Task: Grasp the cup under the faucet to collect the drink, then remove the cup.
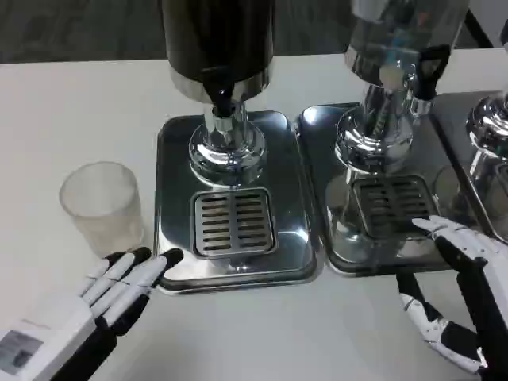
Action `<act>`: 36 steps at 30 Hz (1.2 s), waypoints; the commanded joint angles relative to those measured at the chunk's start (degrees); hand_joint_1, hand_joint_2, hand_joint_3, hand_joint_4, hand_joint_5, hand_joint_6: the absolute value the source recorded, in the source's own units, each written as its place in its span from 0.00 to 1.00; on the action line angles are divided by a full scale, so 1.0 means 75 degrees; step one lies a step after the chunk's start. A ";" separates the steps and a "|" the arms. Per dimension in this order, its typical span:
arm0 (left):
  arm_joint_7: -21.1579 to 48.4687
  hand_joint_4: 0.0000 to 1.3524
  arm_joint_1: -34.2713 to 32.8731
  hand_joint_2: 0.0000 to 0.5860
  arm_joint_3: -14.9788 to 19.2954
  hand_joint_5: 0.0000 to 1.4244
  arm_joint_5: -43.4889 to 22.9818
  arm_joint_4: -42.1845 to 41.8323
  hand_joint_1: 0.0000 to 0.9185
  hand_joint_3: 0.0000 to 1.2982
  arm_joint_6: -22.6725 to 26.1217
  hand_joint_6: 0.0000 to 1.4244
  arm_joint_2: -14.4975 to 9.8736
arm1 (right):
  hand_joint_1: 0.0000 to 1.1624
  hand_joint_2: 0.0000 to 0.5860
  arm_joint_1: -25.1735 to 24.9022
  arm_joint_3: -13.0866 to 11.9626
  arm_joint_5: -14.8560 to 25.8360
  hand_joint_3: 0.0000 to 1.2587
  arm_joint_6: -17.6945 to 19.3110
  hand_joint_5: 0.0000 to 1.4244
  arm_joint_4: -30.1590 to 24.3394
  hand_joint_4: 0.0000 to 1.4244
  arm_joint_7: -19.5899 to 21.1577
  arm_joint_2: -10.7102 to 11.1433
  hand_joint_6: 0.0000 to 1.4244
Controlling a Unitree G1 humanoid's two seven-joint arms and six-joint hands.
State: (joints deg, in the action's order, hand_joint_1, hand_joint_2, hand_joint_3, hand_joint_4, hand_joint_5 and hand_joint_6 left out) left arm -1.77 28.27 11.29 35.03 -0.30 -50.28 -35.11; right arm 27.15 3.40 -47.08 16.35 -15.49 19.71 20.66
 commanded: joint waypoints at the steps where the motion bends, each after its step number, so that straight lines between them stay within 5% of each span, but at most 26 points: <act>1: -0.0050 0.00 -0.0017 0.05 -0.0017 0.00 -0.0082 0.0064 0.00 0.00 0.0022 0.00 -0.0075 | 0.45 0.74 0.0015 -0.0020 0.0065 0.27 0.0049 0.23 0.0029 0.18 0.0093 -0.0036 0.27; 15: 0.0038 0.00 -0.0066 0.05 -0.0073 0.00 -0.0374 0.0159 0.00 0.00 0.0058 0.00 -0.0101 | 0.45 0.74 0.0012 -0.0009 0.0092 0.27 0.0003 0.23 0.0027 0.18 0.0066 -0.0144 0.27; 25: -0.0150 0.00 -0.0863 0.00 0.0221 0.00 -0.1684 0.1074 0.00 0.00 -0.0222 0.10 -0.0004 | 0.45 0.74 0.0087 0.0089 -0.0031 0.27 -0.0123 0.23 -0.0122 0.18 0.0048 -0.0379 0.27; 36: -0.0063 0.00 -0.1856 0.00 0.0422 0.04 -0.1815 0.1701 0.00 0.00 0.1042 0.14 0.0069 | 0.45 0.74 -0.0130 0.0297 -0.0145 0.27 -0.0174 0.24 0.0008 0.19 0.0129 -0.0542 0.28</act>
State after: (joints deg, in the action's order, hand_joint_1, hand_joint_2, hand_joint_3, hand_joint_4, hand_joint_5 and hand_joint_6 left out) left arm -2.50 16.41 14.65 22.62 10.25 -44.68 -34.60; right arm 26.81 5.26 -48.01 15.41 -15.94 19.75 17.05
